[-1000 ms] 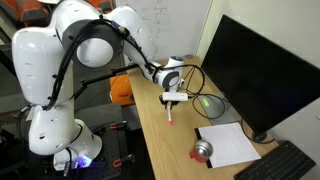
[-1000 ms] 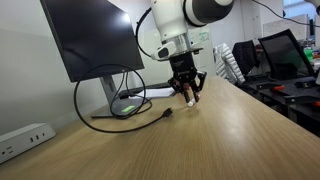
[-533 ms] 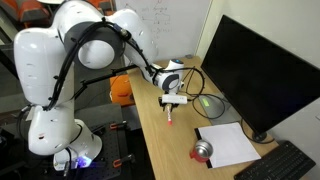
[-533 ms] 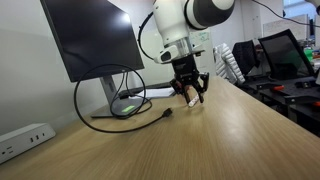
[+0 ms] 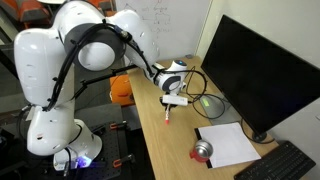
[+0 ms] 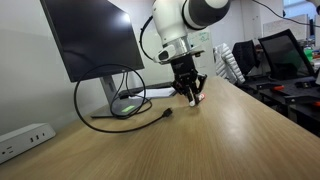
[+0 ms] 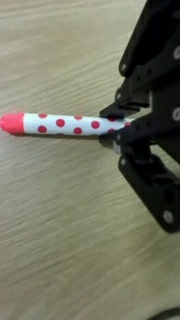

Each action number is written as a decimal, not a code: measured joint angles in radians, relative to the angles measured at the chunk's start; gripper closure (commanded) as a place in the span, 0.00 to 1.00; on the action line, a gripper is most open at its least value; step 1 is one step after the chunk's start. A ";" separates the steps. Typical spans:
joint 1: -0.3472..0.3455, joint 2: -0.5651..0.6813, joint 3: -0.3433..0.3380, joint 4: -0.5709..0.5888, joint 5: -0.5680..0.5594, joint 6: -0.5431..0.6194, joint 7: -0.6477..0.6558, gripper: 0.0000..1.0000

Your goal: Put the marker into the red mug.

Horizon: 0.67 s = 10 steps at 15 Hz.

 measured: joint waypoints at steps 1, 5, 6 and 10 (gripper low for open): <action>-0.015 -0.004 0.001 0.001 0.043 0.007 0.000 0.95; -0.042 -0.032 -0.019 -0.006 0.095 0.098 0.095 0.95; -0.037 -0.042 -0.031 -0.013 0.081 0.128 0.143 0.95; 0.006 -0.097 -0.090 -0.046 -0.017 0.191 0.406 0.95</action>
